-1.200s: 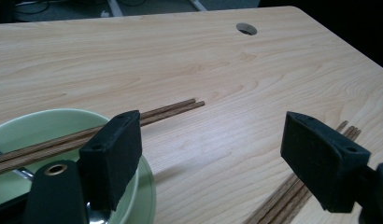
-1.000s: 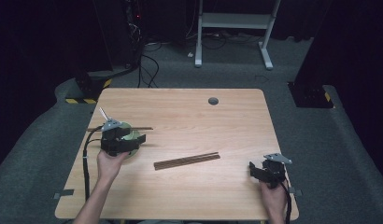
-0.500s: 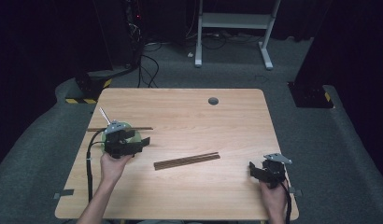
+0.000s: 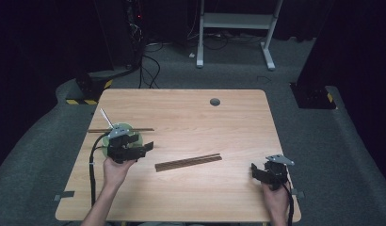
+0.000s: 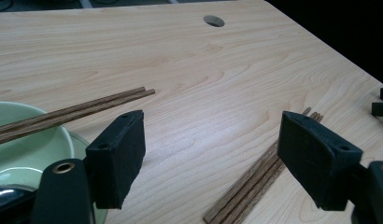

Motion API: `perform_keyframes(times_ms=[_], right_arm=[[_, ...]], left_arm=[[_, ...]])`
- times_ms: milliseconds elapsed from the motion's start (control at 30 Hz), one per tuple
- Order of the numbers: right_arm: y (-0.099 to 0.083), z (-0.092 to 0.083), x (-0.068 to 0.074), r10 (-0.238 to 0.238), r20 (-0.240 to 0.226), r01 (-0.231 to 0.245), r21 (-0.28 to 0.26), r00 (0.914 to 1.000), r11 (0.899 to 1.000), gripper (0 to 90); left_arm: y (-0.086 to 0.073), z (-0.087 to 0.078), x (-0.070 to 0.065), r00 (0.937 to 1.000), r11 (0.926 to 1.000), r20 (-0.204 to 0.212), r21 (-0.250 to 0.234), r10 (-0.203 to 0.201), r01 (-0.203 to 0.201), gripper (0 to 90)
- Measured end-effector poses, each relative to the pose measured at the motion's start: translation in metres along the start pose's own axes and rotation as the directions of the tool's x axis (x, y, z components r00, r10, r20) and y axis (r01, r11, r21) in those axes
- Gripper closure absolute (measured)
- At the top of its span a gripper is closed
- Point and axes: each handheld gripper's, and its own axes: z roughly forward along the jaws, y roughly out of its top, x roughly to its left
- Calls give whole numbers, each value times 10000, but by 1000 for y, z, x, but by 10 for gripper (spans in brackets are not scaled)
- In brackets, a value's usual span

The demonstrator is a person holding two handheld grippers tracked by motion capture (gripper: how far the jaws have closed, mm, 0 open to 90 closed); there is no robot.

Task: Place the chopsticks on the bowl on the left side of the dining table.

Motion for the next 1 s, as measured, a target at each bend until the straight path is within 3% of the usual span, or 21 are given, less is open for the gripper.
perform_keyframes(times_ms=[767, 1000], right_arm=[[0, 0, 0, 7, 0, -7, 1, 10000, 10000, 235], [0, 0, 0, 2, -1, -2, 0, 10000, 10000, 235]], left_arm=[[-17, 9, -17, 9983, 9967, 171, 583, 560, -569, 260], [-24, 12, -20, 9984, 9966, 212, 624, 520, -532, 263]])
